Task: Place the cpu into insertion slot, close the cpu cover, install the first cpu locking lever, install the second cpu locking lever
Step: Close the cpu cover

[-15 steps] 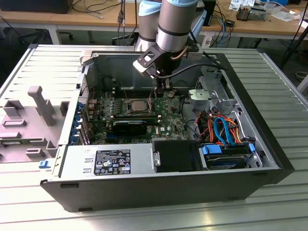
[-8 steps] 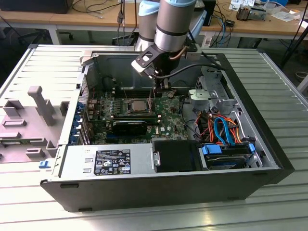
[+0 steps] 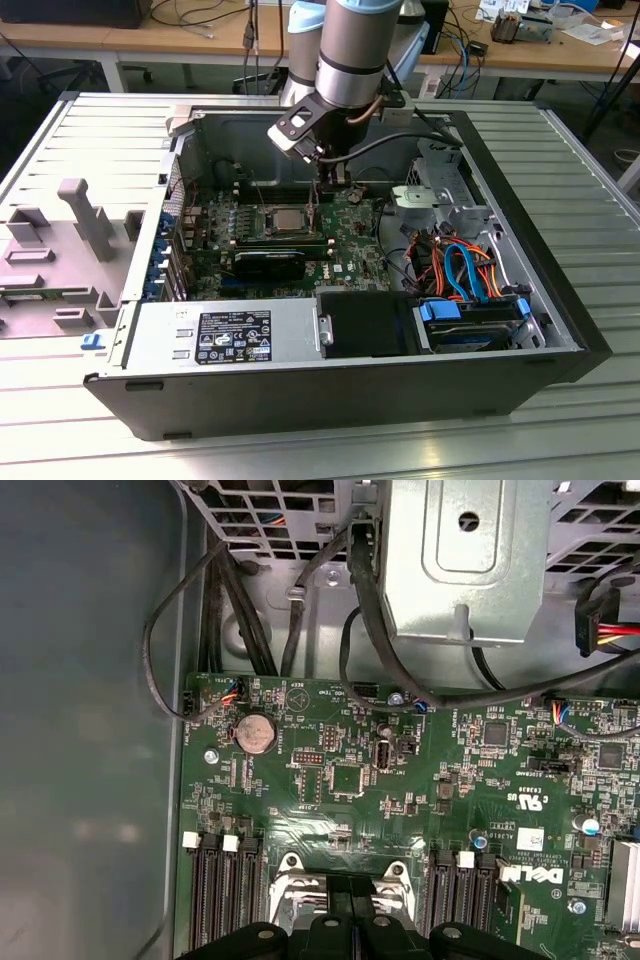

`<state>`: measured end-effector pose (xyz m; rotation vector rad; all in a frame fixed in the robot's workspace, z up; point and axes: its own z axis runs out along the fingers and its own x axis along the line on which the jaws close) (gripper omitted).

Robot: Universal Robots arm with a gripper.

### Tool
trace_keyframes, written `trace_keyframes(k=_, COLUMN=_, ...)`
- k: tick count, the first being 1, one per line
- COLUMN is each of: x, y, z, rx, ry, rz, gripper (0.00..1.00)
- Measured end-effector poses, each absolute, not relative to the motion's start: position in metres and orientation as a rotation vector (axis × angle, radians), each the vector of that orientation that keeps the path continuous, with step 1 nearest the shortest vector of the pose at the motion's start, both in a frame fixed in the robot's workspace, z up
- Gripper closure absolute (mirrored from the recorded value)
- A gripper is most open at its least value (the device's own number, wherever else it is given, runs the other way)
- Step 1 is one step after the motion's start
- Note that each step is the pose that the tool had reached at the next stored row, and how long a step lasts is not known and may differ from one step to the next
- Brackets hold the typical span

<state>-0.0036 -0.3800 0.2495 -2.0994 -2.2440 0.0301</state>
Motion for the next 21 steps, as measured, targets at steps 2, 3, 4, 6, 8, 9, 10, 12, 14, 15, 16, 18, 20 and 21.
trace_keyframes(k=2, x=-0.005, y=-0.380, z=0.250, rx=-2.099, ry=-2.244, rz=0.030, gripper=0.89)
trace_keyframes(k=3, x=-0.006, y=-0.380, z=0.250, rx=-2.099, ry=-2.244, rz=0.030, gripper=0.89)
trace_keyframes(k=4, x=-0.006, y=-0.380, z=0.250, rx=-2.099, ry=-2.244, rz=0.030, gripper=0.89)
trace_keyframes(k=6, x=-0.007, y=-0.380, z=0.250, rx=-2.099, ry=-2.244, rz=0.030, gripper=0.89)
trace_keyframes(k=8, x=-0.008, y=-0.380, z=0.249, rx=-2.099, ry=-2.244, rz=0.030, gripper=0.89)
trace_keyframes(k=9, x=-0.008, y=-0.380, z=0.249, rx=-2.099, ry=-2.244, rz=0.030, gripper=0.89)
trace_keyframes(k=10, x=-0.008, y=-0.380, z=0.249, rx=-2.099, ry=-2.244, rz=0.030, gripper=0.89)
trace_keyframes(k=12, x=-0.009, y=-0.380, z=0.249, rx=-2.099, ry=-2.244, rz=0.030, gripper=0.89)
trace_keyframes(k=14, x=-0.010, y=-0.380, z=0.249, rx=-2.099, ry=-2.244, rz=0.030, gripper=0.89)
trace_keyframes(k=15, x=-0.011, y=-0.380, z=0.249, rx=-2.099, ry=-2.244, rz=0.030, gripper=0.89)
trace_keyframes(k=16, x=-0.013, y=-0.380, z=0.249, rx=-2.099, ry=-2.244, rz=0.030, gripper=0.89)
trace_keyframes(k=18, x=-0.018, y=-0.380, z=0.249, rx=-2.099, ry=-2.244, rz=0.030, gripper=0.89)
trace_keyframes(k=20, x=-0.022, y=-0.380, z=0.249, rx=-2.099, ry=-2.245, rz=0.030, gripper=0.89)
trace_keyframes(k=21, x=-0.024, y=-0.380, z=0.248, rx=-2.098, ry=-2.245, rz=0.030, gripper=0.89)
